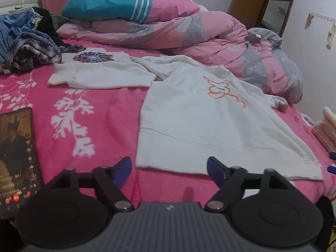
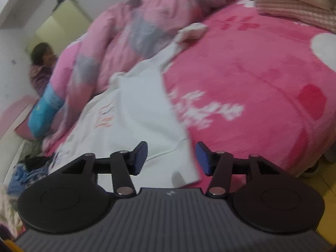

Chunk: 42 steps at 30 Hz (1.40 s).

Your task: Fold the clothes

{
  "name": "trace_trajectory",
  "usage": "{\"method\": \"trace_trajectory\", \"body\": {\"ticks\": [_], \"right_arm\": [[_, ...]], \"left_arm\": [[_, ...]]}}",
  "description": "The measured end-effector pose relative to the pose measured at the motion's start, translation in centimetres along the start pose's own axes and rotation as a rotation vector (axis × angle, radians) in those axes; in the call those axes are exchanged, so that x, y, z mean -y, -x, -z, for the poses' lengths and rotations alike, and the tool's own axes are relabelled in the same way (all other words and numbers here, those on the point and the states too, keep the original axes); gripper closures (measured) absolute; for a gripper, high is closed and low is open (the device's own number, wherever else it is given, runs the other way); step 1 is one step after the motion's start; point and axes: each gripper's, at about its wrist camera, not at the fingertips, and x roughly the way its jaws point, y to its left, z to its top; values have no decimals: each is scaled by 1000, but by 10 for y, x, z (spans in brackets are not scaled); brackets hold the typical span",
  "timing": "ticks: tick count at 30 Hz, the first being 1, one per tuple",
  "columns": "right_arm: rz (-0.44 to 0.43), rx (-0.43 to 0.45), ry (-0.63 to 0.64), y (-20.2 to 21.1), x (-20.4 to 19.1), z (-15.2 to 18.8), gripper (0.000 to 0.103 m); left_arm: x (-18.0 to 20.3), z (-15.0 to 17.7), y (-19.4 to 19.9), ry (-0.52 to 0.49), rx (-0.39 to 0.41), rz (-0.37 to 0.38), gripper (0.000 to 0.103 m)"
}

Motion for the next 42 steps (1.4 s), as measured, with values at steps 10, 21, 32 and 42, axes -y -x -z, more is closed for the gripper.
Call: {"method": "trace_trajectory", "body": {"ticks": [10, 21, 32, 42], "right_arm": [[-186, -161, 104, -27, -83, 35, 24], [-334, -343, 89, -69, -143, 72, 14], [-359, -430, -110, -107, -160, 103, 26], [-329, -439, -315, -131, -155, 118, 60]], "left_arm": [[-7, 8, 16, 102, -46, -4, 0], [-4, 12, 18, 82, -67, -18, 0], [-18, 8, 26, 62, 27, -43, 5], [-30, 5, 4, 82, 19, 27, 40]]}}
